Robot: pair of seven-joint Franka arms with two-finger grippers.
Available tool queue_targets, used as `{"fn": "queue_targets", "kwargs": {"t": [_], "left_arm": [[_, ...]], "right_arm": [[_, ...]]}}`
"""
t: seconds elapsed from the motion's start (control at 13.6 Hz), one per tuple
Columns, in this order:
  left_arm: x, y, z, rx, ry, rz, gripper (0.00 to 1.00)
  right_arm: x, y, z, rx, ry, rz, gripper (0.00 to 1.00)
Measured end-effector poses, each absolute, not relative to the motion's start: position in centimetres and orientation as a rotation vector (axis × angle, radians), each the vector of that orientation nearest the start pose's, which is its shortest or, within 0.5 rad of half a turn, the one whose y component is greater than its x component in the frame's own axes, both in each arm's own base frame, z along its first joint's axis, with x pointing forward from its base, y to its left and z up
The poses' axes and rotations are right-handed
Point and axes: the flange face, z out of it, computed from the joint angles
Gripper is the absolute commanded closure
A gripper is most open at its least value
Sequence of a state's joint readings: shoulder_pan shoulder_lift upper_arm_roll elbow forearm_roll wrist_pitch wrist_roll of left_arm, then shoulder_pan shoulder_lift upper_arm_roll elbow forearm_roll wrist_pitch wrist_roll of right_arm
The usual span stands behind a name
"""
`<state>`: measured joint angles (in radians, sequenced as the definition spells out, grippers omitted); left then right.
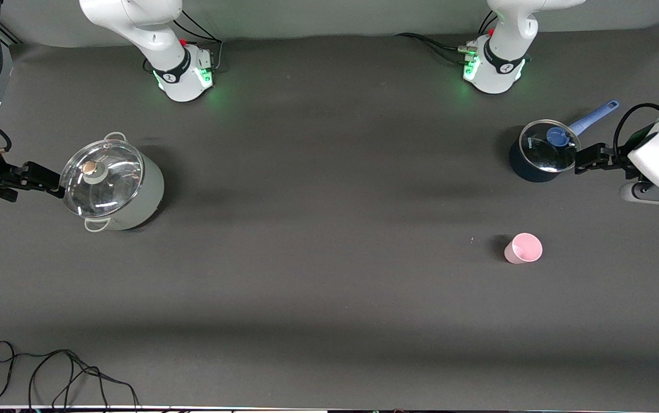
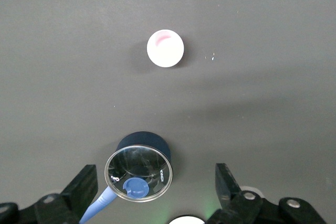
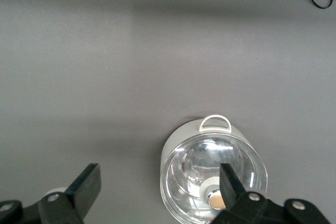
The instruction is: Transfer pink cup from left to right arm
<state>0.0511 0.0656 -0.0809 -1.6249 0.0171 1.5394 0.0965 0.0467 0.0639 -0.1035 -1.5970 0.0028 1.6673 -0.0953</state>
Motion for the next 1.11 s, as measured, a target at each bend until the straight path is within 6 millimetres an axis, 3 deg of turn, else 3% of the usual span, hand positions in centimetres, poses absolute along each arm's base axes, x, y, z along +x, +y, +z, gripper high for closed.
{"fn": "queue_targets", "kwargs": {"t": [0.74, 0.88, 1.11], "left_arm": [[56.5, -0.5, 55.9, -3.121, 0.180, 0.243, 0.00], [56.3, 0.6, 55.8, -3.121, 0.205, 0.262, 0.00], [56.2, 4.9, 55.4, -3.129, 0.358, 0.279, 0.00]], "right_arm": [[57.9, -3.1, 58.8, -3.145, -0.059, -0.020, 0.00], [57.8, -3.2, 58.8, -3.145, -0.057, -0.021, 0.00], [57.8, -3.3, 58.8, -3.145, -0.054, -0.021, 0.00]]}}
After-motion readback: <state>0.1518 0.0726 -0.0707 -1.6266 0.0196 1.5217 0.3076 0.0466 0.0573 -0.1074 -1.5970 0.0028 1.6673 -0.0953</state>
